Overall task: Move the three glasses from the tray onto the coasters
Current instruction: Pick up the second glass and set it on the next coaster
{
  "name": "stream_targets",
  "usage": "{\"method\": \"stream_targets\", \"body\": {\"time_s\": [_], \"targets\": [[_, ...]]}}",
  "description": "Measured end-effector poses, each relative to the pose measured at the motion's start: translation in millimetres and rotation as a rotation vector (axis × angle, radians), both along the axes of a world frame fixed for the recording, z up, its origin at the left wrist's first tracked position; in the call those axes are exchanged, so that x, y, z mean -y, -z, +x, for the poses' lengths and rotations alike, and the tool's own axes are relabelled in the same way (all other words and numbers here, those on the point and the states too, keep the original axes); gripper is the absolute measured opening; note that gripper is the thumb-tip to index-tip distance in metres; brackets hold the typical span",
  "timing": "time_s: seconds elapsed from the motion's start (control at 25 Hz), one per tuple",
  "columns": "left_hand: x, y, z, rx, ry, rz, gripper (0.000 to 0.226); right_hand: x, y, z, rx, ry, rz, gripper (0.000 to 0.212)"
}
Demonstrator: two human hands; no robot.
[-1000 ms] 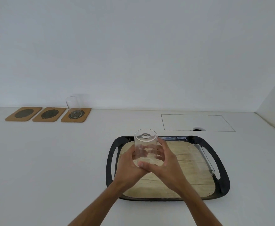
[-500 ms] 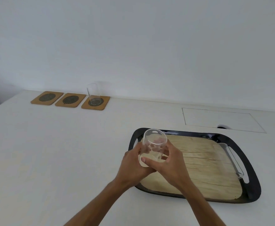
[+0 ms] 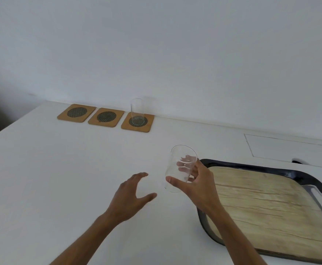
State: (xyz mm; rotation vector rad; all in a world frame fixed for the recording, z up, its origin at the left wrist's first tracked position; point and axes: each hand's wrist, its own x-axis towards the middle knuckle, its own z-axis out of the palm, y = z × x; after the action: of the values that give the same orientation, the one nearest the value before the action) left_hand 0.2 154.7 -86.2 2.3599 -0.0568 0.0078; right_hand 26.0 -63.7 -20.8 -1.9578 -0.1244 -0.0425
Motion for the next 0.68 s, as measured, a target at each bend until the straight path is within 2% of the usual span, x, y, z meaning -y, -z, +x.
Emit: {"method": "stream_targets", "body": {"time_s": [0.24,0.36,0.52,0.68], "targets": [[-118.3,27.4,20.8,0.028,-0.095,0.316,0.104,-63.4,8.1,29.2,-0.023,0.001,-0.003,0.058],[-167.3,35.9,34.3,0.022,-0.122,0.442,0.105,-94.7,9.3,49.1,-0.031,-0.007,-0.012,0.06],[-213.6,43.3,58.6,0.019,-0.119,0.51,0.101,-140.0,9.8,84.5,-0.024,-0.033,-0.039,0.075],[-236.7,54.2,86.7,0.0,-0.089,0.501,0.101,-175.8,11.4,127.5,-0.013,-0.039,-0.044,0.079]]}}
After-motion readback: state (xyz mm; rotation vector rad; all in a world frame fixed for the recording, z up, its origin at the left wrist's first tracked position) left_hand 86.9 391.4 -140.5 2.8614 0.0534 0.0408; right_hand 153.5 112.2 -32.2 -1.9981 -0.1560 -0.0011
